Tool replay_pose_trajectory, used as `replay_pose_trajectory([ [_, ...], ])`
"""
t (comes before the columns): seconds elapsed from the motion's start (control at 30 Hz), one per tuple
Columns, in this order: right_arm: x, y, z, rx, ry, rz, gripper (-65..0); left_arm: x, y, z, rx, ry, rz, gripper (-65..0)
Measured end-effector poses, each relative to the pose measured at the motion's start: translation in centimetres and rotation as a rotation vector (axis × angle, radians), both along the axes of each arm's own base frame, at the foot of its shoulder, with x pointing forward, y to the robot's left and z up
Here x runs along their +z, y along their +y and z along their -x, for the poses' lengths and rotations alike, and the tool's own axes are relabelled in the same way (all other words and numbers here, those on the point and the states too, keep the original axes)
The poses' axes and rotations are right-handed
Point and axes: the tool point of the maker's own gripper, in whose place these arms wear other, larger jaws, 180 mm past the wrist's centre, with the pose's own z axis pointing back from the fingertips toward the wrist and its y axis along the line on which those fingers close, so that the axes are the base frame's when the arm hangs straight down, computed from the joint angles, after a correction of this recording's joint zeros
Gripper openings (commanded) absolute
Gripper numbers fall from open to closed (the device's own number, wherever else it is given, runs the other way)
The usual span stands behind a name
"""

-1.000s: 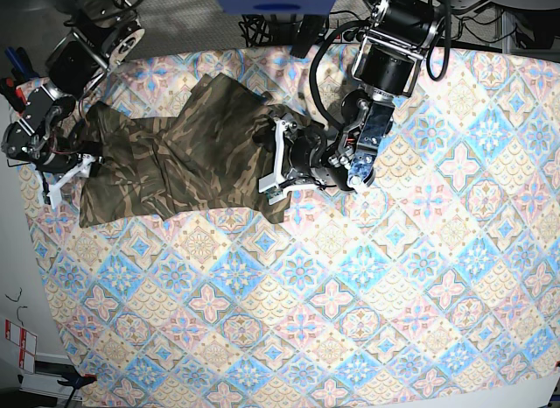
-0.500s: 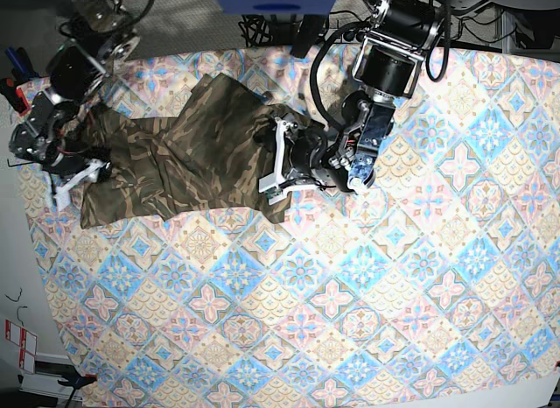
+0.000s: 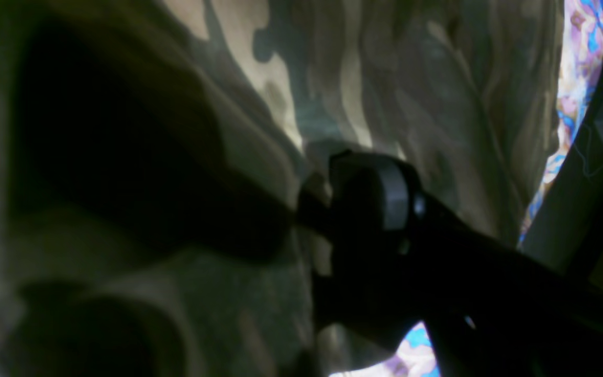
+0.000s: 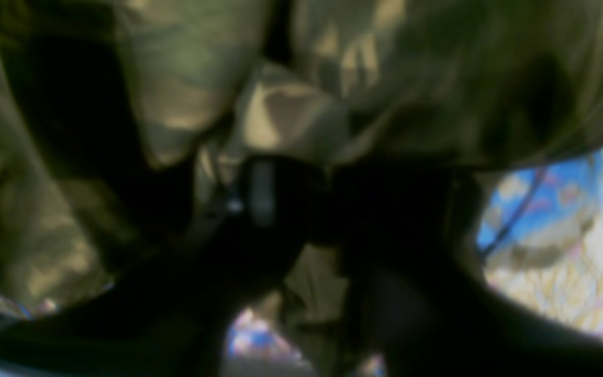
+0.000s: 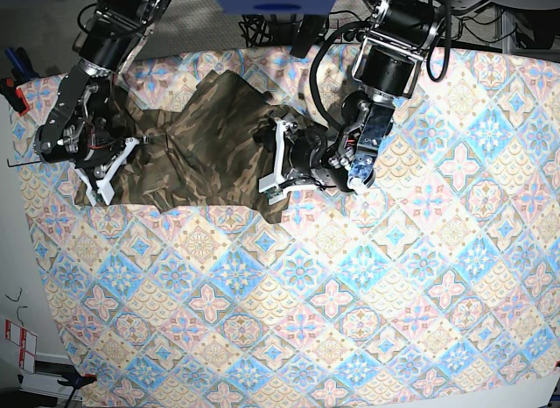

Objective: Fold the T-shirt properly

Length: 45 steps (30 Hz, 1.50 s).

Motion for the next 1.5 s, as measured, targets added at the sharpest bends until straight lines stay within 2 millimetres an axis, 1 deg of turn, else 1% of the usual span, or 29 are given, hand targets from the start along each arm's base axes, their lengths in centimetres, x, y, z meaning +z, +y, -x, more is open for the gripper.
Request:
replay_pose_trajectory([
  [0.03,-0.1,0.0,0.2,0.0,0.004,0.001,-62.2,0.0,0.0,0.0,0.001,0.0,0.001,-32.6],
  [0.1,-0.1,0.0,0.2,0.001,0.002,0.002,-62.3,0.0,0.0,0.0,0.001,0.0,0.001,-32.6],
  [0.13,0.3,0.0,-0.1,0.002,-0.009,0.008,-62.3,0.0,0.0,0.1,0.001,0.001,0.001,-32.6],
  [0.2,1.4,-0.3,-0.8,0.006,-0.047,0.032,-62.4,0.0,0.0,0.1,0.001,0.0,0.003,-32.6],
  [0.3,3.9,-0.8,-2.2,0.013,-0.132,0.073,-62.6,0.0,0.0,0.1,0.003,0.001,0.004,-32.6],
  [0.37,4.8,-1.0,-2.2,0.017,-0.154,0.095,-62.6,0.0,0.0,0.1,0.002,0.001,0.002,-32.6],
  [0.47,5.9,-1.7,-1.2,0.025,-0.14,0.162,-62.7,0.0,0.0,0.1,0.004,0.001,0.004,-32.7],
  [0.57,7.7,-2.1,-2.2,0.023,-0.187,0.191,-61.6,0.0,-0.1,0.1,0.004,0.001,0.003,-32.7],
  [0.6,8.0,-2.2,-2.8,0.014,-0.196,0.186,-59.8,0.0,0.0,0.1,0.004,0.001,0.003,-32.7],
  [0.67,7.7,-2.4,-3.4,-0.009,-0.197,0.161,-54.6,0.0,-0.1,0.1,0.004,0.001,0.004,-32.6],
  [0.7,7.1,-2.6,-3.4,-0.021,-0.187,0.148,-51.5,-0.1,-0.1,0.3,0.005,0.005,0.005,-32.5],
  [0.77,5.0,-2.9,-2.2,-0.046,-0.11,0.116,-45.6,-0.2,-0.1,0.4,0.007,0.006,0.008,-32.4],
  [0.83,2.9,-3.3,-0.3,-0.087,-0.036,0.08,-40.0,-0.2,-0.1,0.4,0.006,0.007,0.006,-32.3],
  [0.9,2.0,-4.0,1.0,-0.13,0.004,0.065,-34.4,-0.2,-0.1,0.4,0.006,0.008,0.004,-32.3],
  [0.97,2.0,-4.7,1.2,-0.166,-0.003,0.058,-27.6,-0.2,-0.1,0.5,0.006,0.008,0.006,-32.3],
  [1.03,2.1,-5.1,1.1,-0.179,-0.011,0.059,-21.0,-0.2,-0.1,0.5,0.006,0.008,0.005,-32.3],
  [1.1,2.2,-5.0,1.0,-0.182,-0.021,0.047,-14.4,-0.2,-0.1,0.5,0.006,0.008,0.005,-32.3],
  [1.17,2.2,-5.0,1.1,-0.182,-0.019,0.048,-9.6,-0.2,-0.1,0.5,0.006,0.008,0.007,-32.3],
  [1.23,2.2,-5.0,1.0,-0.182,-0.021,0.048,-6.5,-0.2,-0.1,0.5,0.006,0.008,0.007,-32.3],
  [1.4,2.2,-5.0,1.0,-0.182,-0.02,0.048,-6.5,-0.2,-0.1,0.5,0.007,0.008,0.007,-32.3],
  [1.5,1.9,-4.8,0.4,-0.188,-0.055,0.028,-6.5,-0.2,-0.1,0.5,0.007,0.007,0.007,-32.3],
])
